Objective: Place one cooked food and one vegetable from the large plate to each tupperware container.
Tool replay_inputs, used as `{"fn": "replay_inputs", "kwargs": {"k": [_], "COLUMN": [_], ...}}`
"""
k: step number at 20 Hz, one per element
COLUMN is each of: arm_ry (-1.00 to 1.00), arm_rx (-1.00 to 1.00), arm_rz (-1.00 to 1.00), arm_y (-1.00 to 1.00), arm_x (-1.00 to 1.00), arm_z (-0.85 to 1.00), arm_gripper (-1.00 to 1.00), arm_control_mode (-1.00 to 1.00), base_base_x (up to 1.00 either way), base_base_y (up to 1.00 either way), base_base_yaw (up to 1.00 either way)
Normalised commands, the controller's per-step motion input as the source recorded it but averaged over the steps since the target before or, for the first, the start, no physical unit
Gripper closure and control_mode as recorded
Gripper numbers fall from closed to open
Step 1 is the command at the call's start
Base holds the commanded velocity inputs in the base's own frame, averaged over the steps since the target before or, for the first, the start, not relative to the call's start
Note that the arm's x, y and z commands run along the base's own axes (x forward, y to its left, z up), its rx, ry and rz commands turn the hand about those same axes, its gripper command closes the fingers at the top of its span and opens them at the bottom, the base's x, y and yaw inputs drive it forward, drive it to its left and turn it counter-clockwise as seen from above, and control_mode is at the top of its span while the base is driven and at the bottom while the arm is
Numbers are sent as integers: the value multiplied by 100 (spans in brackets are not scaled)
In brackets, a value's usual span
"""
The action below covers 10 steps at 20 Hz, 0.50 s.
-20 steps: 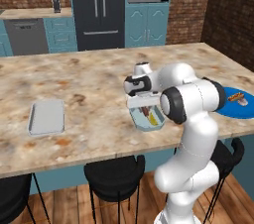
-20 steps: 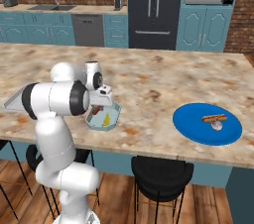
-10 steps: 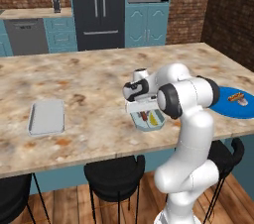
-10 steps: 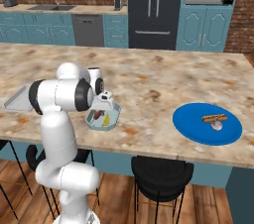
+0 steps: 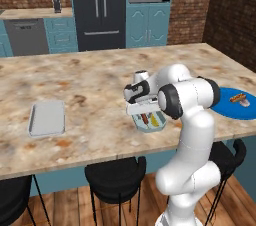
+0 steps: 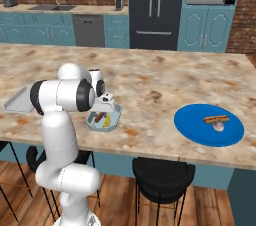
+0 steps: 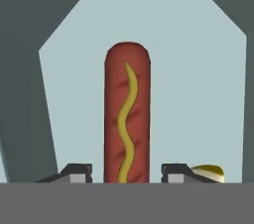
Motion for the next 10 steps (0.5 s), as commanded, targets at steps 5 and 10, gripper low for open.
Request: {"fn": "replay_inputs", "kwargs": {"k": [5,10], "arm_ry": [0,-2], "arm_rx": [0,0], "arm_rz": [0,0], "arm_y": [0,-2], "arm_x": [0,-44], "arm_z": [1,88], "arm_gripper": [-100,-100], "arm_control_mode": [-100,-100], "base_base_x": [0,0], "base_base_y": [0,0], "base_base_yaw": [0,0]}}
